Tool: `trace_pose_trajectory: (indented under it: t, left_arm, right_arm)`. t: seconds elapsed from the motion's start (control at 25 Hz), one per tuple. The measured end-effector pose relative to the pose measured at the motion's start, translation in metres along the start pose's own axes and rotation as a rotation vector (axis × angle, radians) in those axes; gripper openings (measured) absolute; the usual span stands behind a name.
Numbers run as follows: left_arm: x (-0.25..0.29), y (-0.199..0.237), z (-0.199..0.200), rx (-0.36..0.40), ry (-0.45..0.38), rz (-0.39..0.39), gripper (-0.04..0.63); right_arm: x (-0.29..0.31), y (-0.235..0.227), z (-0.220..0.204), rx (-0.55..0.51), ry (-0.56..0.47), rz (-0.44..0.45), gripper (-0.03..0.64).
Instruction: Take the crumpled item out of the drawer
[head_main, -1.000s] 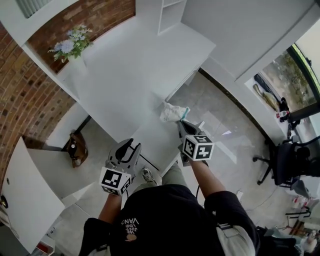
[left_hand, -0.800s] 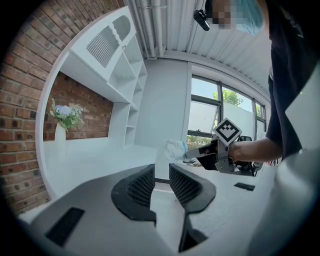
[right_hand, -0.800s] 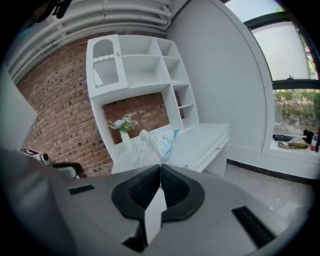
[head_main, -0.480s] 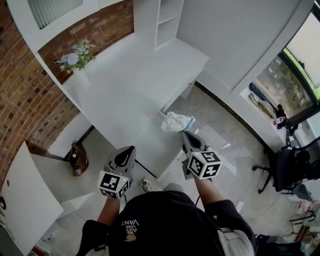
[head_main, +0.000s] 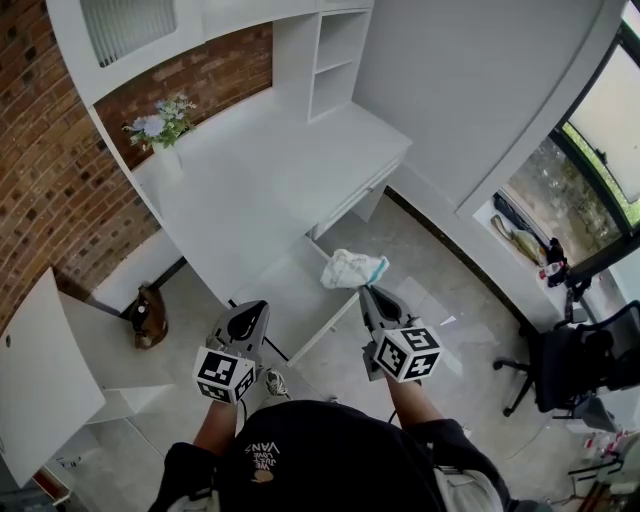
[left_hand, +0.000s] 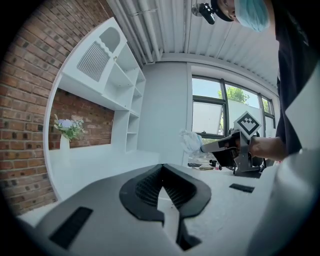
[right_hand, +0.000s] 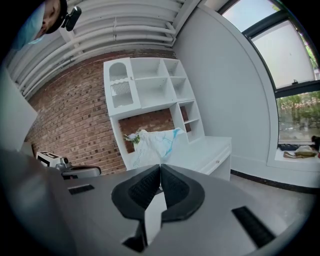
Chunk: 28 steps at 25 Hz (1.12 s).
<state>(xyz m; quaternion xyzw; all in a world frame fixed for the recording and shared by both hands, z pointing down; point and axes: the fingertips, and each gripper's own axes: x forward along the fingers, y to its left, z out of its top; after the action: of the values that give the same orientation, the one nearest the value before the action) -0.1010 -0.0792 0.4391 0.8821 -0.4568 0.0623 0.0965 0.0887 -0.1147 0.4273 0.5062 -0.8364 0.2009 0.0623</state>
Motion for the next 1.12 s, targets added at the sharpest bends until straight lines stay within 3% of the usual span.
trace_pose_trajectory:
  t: [0.64,1.12]
  left_arm:
    - [-0.04,-0.087,-0.007,-0.016,-0.024,0.131,0.006]
    - [-0.063,-0.128,-0.017,-0.015,-0.026,0.188,0.006]
  right_arm:
    - [-0.097,-0.02,-0.019,-0.034,0.019,0.096,0.006]
    - [-0.131,-0.028,-0.039,-0.054,0.04,0.14,0.005]
